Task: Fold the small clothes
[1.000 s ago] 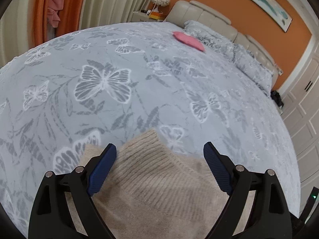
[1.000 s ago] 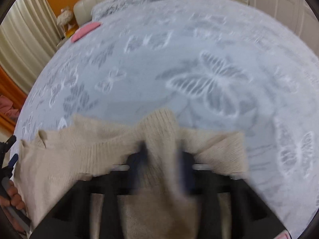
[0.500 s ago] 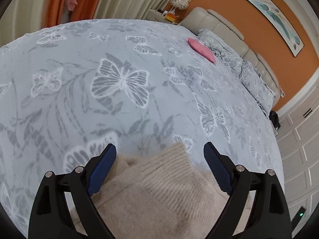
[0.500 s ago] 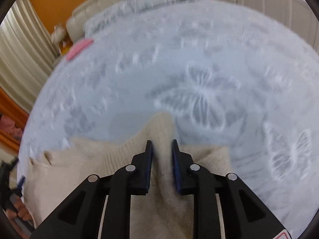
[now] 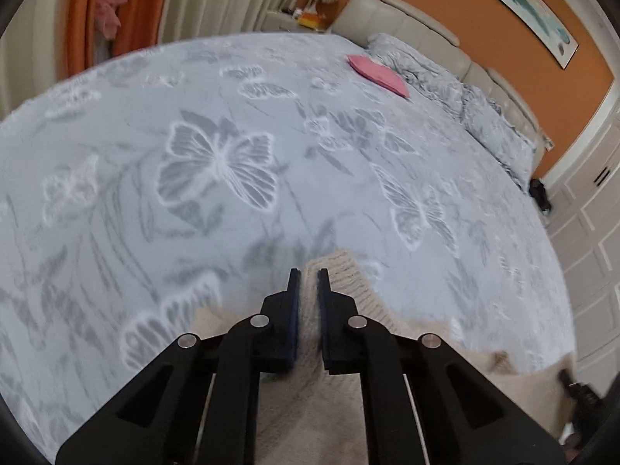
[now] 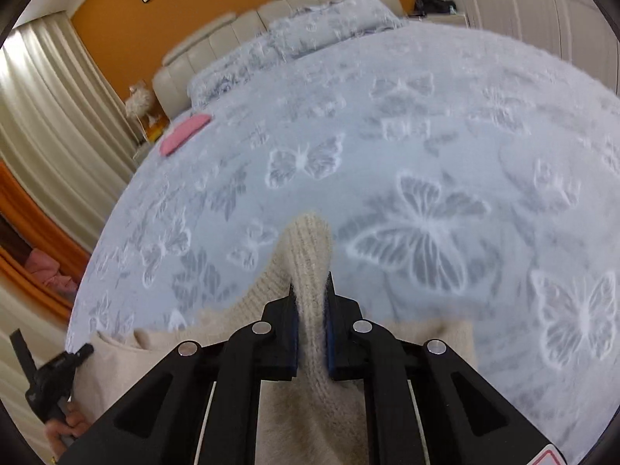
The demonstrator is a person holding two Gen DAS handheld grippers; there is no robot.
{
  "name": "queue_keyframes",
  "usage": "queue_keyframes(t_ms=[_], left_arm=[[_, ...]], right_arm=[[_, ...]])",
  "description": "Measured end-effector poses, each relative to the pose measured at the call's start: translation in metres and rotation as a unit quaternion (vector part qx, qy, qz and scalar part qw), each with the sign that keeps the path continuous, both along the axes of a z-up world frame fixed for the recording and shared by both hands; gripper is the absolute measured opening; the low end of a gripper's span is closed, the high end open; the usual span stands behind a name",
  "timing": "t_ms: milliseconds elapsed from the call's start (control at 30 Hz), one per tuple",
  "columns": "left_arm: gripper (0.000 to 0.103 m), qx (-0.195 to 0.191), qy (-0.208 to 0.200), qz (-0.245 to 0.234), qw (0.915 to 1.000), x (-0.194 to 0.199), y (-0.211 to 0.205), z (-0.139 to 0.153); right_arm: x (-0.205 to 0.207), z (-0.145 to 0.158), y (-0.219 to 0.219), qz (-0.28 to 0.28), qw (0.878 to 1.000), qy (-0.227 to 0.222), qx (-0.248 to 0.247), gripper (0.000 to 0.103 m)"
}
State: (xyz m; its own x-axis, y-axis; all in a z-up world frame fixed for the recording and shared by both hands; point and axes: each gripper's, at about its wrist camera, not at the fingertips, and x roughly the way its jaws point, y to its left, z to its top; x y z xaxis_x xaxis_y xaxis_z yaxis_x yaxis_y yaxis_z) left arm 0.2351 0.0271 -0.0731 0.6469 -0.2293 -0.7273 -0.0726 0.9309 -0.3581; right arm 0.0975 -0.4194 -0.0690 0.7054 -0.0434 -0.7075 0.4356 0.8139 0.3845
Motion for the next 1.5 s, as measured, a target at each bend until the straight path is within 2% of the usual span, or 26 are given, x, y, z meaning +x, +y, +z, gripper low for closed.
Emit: queue_keyframes(t_ms=[67, 100, 133, 233, 267, 333, 433, 500, 533, 600, 667, 733, 800, 867, 933, 1033, 1067, 1133, 1200, 1300, 1400, 1500], left_arm=[[0.008, 0.004, 0.025, 0.006, 0.9997, 0.007, 0.001, -0.015], [0.009, 0.0, 0.025, 0.008, 0.9997, 0.008, 0.001, -0.018], [0.011, 0.0, 0.02, 0.009, 0.9998, 0.008, 0.001, -0.016], [0.018, 0.009, -0.012, 0.007, 0.9999, -0.001, -0.002, 0.005], [0.03, 0.009, -0.021, 0.006, 0.9997, -0.007, -0.004, 0.013], [0.047, 0.005, -0.044, -0.001, 0.999, -0.019, -0.011, 0.024], [0.049, 0.027, -0.043, -0.043, 0.9978, -0.026, -0.036, 0.023], [0.049, 0.047, -0.031, -0.062, 0.9965, -0.026, -0.049, 0.016], [0.049, 0.055, -0.026, -0.07, 0.9957, -0.025, -0.055, 0.013], [0.049, 0.055, -0.017, -0.074, 0.9956, -0.024, -0.059, 0.01], [0.049, 0.052, -0.007, -0.077, 0.9957, -0.021, -0.06, 0.006], [0.049, 0.055, 0.001, -0.076, 0.9956, -0.02, -0.061, 0.003], [0.049, 0.056, 0.005, -0.074, 0.9956, -0.021, -0.061, 0.001], [0.049, 0.054, 0.008, -0.073, 0.9958, -0.021, -0.06, 0.001], [0.049, 0.055, 0.01, -0.072, 0.9958, -0.022, -0.06, 0.0], [0.049, 0.056, 0.015, -0.074, 0.9955, -0.02, -0.06, -0.003], [0.049, 0.058, 0.016, -0.075, 0.9953, -0.02, -0.061, -0.004], [0.05, 0.062, 0.017, -0.076, 0.995, -0.019, -0.062, -0.005], [0.051, 0.064, 0.017, -0.077, 0.9948, -0.019, -0.063, -0.005], [0.056, 0.071, 0.017, -0.083, 0.9939, -0.019, -0.066, -0.007], [0.06, 0.066, 0.014, -0.088, 0.9938, -0.018, -0.064, -0.009], [0.061, 0.027, 0.007, -0.084, 0.996, -0.017, -0.053, -0.005]], right_arm=[[0.011, -0.03, -0.006, -0.003, 0.998, 0.054, 0.018, 0.011], [0.014, -0.047, -0.008, -0.003, 0.996, 0.086, 0.03, 0.012], [0.011, -0.053, -0.01, -0.008, 0.996, 0.081, 0.039, 0.013], [-0.011, -0.008, -0.003, -0.025, 0.999, 0.039, 0.002, 0.022], [-0.018, 0.002, 0.002, -0.017, 1.0, 0.021, 0.005, 0.022], [-0.021, 0.016, 0.025, 0.042, 0.998, 0.006, 0.036, 0.021], [-0.003, -0.004, 0.064, 0.114, 0.991, 0.058, 0.034, 0.014], [0.02, -0.048, 0.088, 0.146, 0.978, 0.149, 0.007, 0.01], [0.023, -0.052, 0.092, 0.144, 0.979, 0.144, -0.008, 0.01], [0.027, -0.031, 0.094, 0.14, 0.981, 0.132, -0.021, 0.011], [0.022, -0.01, 0.1, 0.142, 0.985, 0.095, 0.0, 0.011], [0.025, -0.006, 0.114, 0.174, 0.98, 0.092, 0.024, 0.011], [0.035, -0.02, 0.134, 0.206, 0.971, 0.117, 0.014, 0.011], [0.054, -0.048, 0.152, 0.223, 0.962, 0.159, -0.014, 0.01], [0.065, -0.045, 0.154, 0.219, 0.964, 0.15, -0.027, 0.01], [0.064, -0.026, 0.148, 0.197, 0.972, 0.125, 0.019, 0.013], [0.062, -0.023, 0.153, 0.21, 0.97, 0.12, 0.031, 0.013], [0.06, -0.026, 0.17, 0.232, 0.964, 0.128, 0.014, 0.013], [0.058, -0.045, 0.183, 0.245, 0.958, 0.149, -0.012, 0.014], [0.075, -0.046, 0.186, 0.244, 0.961, 0.131, -0.021, 0.012], [0.077, -0.038, 0.162, 0.204, 0.973, 0.101, 0.028, 0.01], [0.04, -0.003, 0.118, 0.141, 0.988, 0.059, 0.033, 0.029]])
